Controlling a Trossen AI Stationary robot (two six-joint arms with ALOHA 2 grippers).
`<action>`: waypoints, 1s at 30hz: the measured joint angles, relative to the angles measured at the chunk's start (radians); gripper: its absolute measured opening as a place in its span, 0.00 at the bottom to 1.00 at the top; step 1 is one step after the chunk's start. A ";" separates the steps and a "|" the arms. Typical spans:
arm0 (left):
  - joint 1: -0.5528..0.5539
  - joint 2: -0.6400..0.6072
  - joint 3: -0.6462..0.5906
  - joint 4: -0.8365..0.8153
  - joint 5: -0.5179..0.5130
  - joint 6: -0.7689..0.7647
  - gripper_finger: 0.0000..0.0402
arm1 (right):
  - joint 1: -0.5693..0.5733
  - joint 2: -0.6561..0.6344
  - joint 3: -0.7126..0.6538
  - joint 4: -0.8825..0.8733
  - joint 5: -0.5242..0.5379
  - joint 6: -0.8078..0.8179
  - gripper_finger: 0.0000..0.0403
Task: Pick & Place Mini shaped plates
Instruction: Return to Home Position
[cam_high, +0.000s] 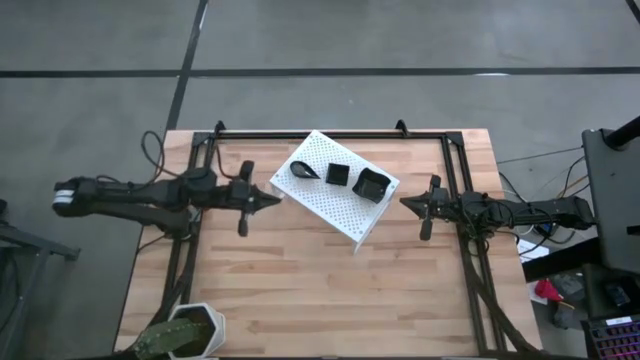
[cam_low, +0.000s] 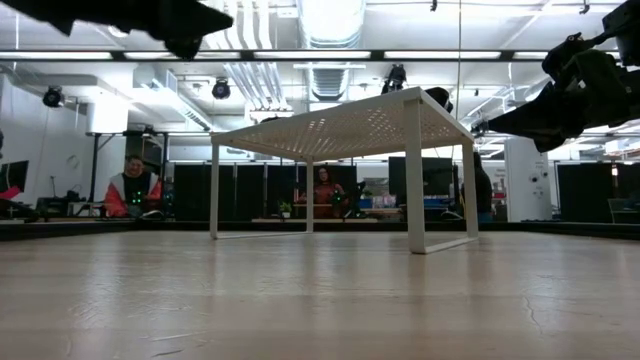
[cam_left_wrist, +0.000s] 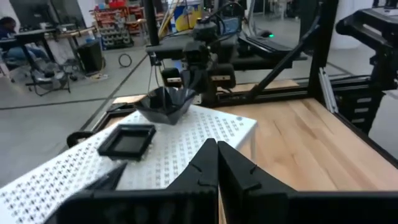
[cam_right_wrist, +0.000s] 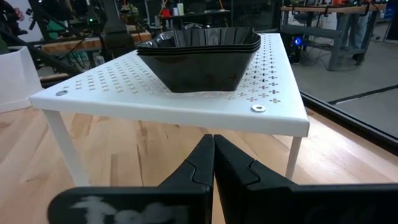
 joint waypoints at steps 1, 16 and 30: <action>-0.001 -0.018 -0.023 0.011 0.000 0.000 0.00 | 0.000 0.000 0.000 0.000 0.000 0.000 0.02; -0.001 -0.258 -0.291 0.131 -0.011 -0.005 0.00 | 0.000 0.000 0.000 0.001 0.001 -0.037 0.02; -0.001 -0.530 -0.439 0.039 -0.034 -0.008 0.00 | 0.000 -0.013 0.000 0.092 -0.158 -0.025 0.02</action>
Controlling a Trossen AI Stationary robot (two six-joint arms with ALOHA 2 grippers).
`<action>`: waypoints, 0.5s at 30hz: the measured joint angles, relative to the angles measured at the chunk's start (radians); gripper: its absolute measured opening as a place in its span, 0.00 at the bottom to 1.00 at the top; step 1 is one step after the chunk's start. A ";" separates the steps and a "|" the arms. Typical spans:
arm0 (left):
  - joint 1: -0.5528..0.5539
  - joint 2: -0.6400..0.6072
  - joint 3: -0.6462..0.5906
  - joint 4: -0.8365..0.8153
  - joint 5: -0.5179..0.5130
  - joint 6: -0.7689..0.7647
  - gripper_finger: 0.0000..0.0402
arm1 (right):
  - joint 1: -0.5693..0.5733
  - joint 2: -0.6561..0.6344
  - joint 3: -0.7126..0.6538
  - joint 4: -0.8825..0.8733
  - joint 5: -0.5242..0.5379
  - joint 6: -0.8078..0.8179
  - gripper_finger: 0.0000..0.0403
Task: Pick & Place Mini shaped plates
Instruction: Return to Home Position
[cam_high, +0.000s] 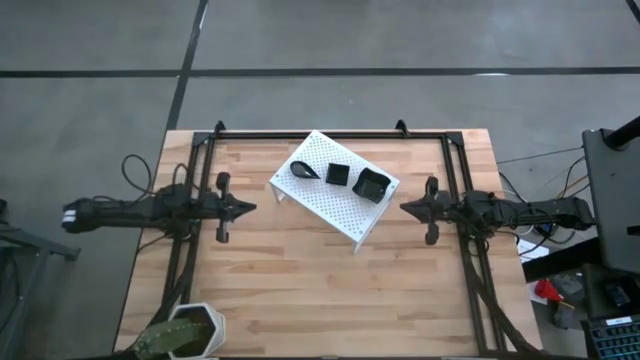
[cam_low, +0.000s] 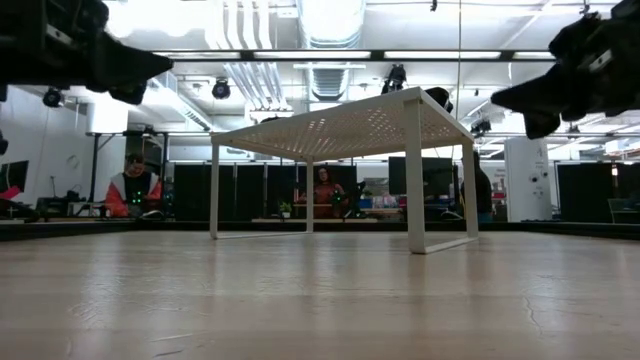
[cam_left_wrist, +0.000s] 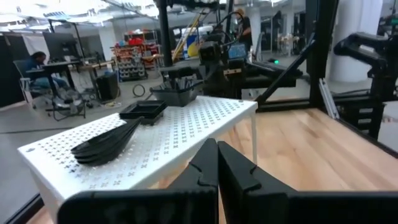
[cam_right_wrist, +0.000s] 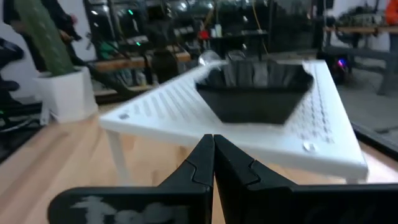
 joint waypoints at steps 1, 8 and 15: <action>0.000 -0.019 -0.005 -0.016 -0.001 -0.003 0.00 | 0.000 -0.005 0.000 0.007 -0.008 -0.008 0.02; 0.000 -0.140 -0.020 -0.140 -0.019 -0.024 0.00 | 0.000 -0.051 0.000 -0.010 -0.042 -0.020 0.02; 0.000 -0.233 -0.022 -0.269 -0.056 -0.025 0.00 | 0.000 -0.116 0.000 -0.041 -0.088 -0.027 0.02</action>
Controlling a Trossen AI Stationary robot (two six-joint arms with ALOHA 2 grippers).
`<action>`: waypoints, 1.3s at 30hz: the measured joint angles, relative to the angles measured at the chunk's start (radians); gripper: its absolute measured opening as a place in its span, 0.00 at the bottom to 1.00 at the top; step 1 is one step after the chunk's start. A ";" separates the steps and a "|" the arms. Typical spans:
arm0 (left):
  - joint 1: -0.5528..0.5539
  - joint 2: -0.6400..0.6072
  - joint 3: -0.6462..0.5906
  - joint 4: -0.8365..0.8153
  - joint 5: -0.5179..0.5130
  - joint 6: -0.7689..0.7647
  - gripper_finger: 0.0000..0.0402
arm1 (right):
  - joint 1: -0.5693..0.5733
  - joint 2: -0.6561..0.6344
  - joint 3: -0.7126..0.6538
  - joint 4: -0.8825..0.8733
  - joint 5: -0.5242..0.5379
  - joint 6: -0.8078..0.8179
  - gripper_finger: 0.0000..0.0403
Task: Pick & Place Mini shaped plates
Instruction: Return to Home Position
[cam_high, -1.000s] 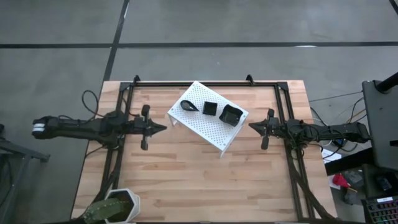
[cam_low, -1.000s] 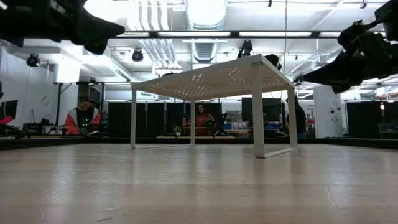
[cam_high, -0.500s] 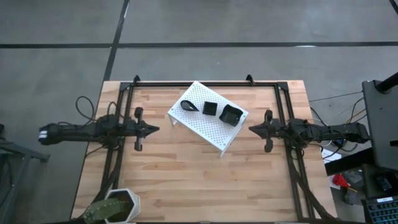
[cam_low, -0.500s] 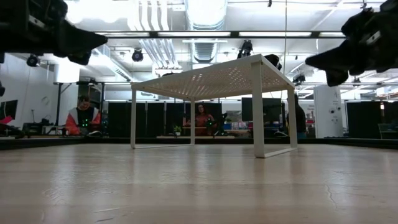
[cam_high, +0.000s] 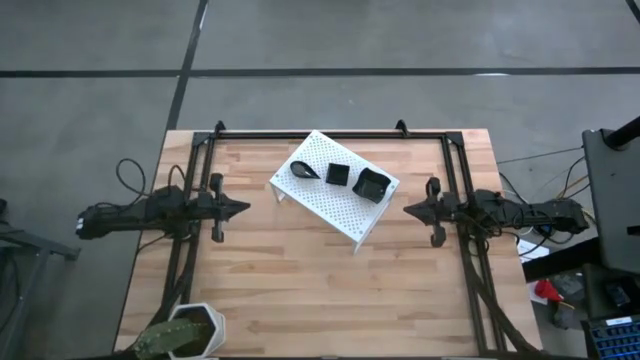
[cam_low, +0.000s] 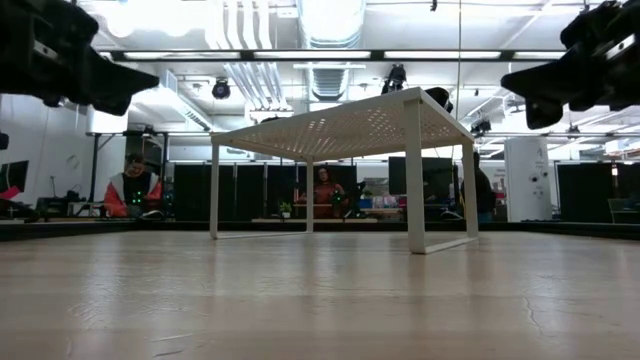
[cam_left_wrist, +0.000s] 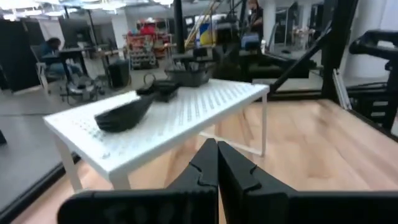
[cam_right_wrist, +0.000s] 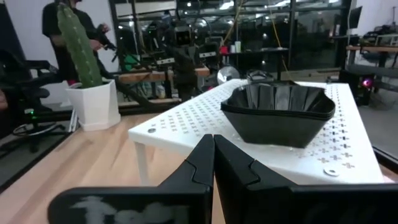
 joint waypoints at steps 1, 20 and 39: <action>0.000 0.001 0.003 0.005 0.000 0.000 0.00 | 0.000 -0.015 0.000 -0.010 -0.001 -0.001 0.02; 0.000 0.002 0.002 -0.019 -0.015 0.036 0.00 | 0.000 -0.071 0.004 -0.099 -0.016 -0.069 0.02; 0.000 0.020 0.002 -0.044 -0.016 0.028 0.00 | 0.000 -0.068 0.004 -0.099 -0.016 -0.048 0.02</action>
